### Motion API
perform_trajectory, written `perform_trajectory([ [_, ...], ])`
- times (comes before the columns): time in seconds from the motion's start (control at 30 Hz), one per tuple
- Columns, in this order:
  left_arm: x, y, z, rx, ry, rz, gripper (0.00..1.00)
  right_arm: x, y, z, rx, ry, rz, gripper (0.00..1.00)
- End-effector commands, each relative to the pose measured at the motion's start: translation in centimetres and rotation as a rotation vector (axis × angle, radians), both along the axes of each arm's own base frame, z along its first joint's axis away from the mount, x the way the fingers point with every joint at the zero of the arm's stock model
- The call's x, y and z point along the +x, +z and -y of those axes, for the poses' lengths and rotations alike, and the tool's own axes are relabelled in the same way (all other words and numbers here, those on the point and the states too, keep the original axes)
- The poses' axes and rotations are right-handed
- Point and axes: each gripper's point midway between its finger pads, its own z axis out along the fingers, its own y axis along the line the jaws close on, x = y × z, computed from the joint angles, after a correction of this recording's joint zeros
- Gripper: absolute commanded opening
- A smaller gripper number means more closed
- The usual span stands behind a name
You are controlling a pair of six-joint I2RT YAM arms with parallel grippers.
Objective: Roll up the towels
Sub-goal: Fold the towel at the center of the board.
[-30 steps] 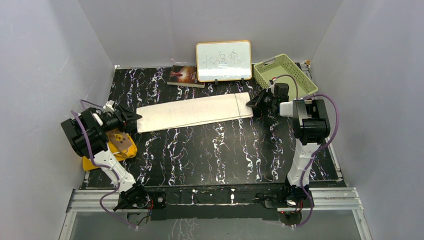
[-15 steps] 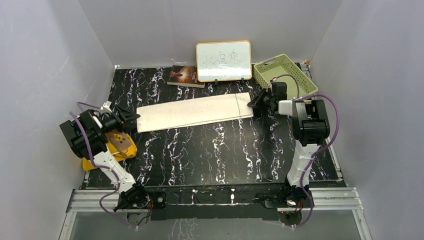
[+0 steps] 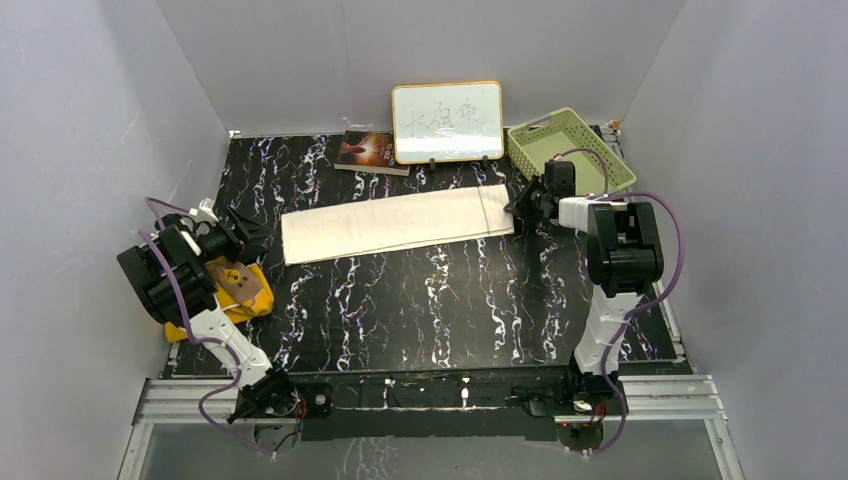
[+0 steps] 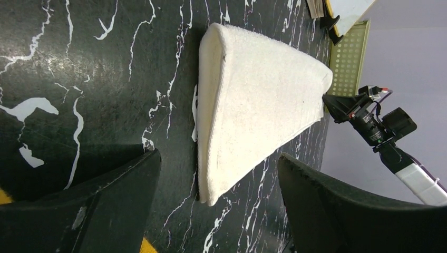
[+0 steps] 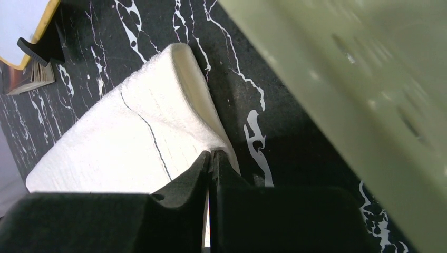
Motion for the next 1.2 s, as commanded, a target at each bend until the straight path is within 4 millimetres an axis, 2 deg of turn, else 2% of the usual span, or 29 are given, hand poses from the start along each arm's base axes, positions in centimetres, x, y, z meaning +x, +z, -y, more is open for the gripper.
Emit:
perform_trajectory([
  [0.0, -1.0, -2.3, -1.2, 0.108, 0.029, -0.060, 0.82, -2.0, -3.0, 3.2, -0.121, -0.086, -0.127, 0.00],
  [0.1, -0.9, -3.3, 0.9, 0.093, -0.050, -0.085, 0.82, -2.0, -3.0, 3.0, -0.114, -0.083, -0.123, 0.00],
  [0.2, -1.6, -5.6, 4.2, 0.087, -0.173, -0.174, 0.81, -2.0, -3.0, 2.8, -0.106, -0.076, -0.121, 0.00],
  [0.27, -2.1, -6.8, 5.5, 0.070, -0.227, -0.220, 0.78, -2.0, -2.9, 2.8, -0.101, -0.074, -0.117, 0.00],
  [0.5, -2.5, -7.8, 6.1, 0.055, -0.241, -0.261, 0.77, -1.8, -2.4, 2.3, -0.081, -0.056, -0.094, 0.00],
  [0.63, -2.6, -8.0, 6.3, 0.045, -0.244, -0.272, 0.69, -1.8, -2.4, 2.0, -0.068, -0.047, -0.093, 0.00],
  [0.7, -2.6, -8.0, 6.1, 0.054, -0.238, -0.276, 0.63, -1.8, -2.4, 1.9, -0.064, -0.043, -0.092, 0.00],
  [0.77, -2.6, -8.0, 5.9, 0.068, -0.228, -0.287, 0.51, -1.8, -2.3, 1.9, -0.062, -0.040, -0.089, 0.00],
  [0.83, -2.6, -8.2, 5.4, 0.094, -0.216, -0.311, 0.33, -1.9, -2.5, 1.9, -0.061, -0.038, -0.093, 0.00],
  [0.9, -2.8, -8.5, 4.8, 0.130, -0.201, -0.345, 0.06, -1.9, -2.4, 1.8, -0.060, -0.037, -0.092, 0.00],
  [0.93, -2.8, -8.4, 4.5, 0.146, -0.195, -0.356, 0.00, -1.9, -2.4, 1.8, -0.060, -0.038, -0.092, 0.00],
  [1.0, -2.8, -8.2, 3.6, 0.204, -0.166, -0.383, 0.00, -2.2, -2.3, 0.7, -0.066, -0.014, -0.093, 0.00],
  [1.1, -2.6, -7.2, 0.4, 0.376, -0.067, -0.435, 0.00, -2.2, -1.7, -0.1, -0.088, 0.000, -0.081, 0.00],
  [1.13, -2.5, -6.7, -0.8, 0.437, -0.028, -0.448, 0.00, -2.3, -1.3, -0.7, -0.095, 0.013, -0.073, 0.02],
  [1.17, -2.3, -5.9, -2.0, 0.493, 0.015, -0.457, 0.00, -2.3, -0.9, -1.3, -0.098, 0.030, -0.062, 0.09],
])
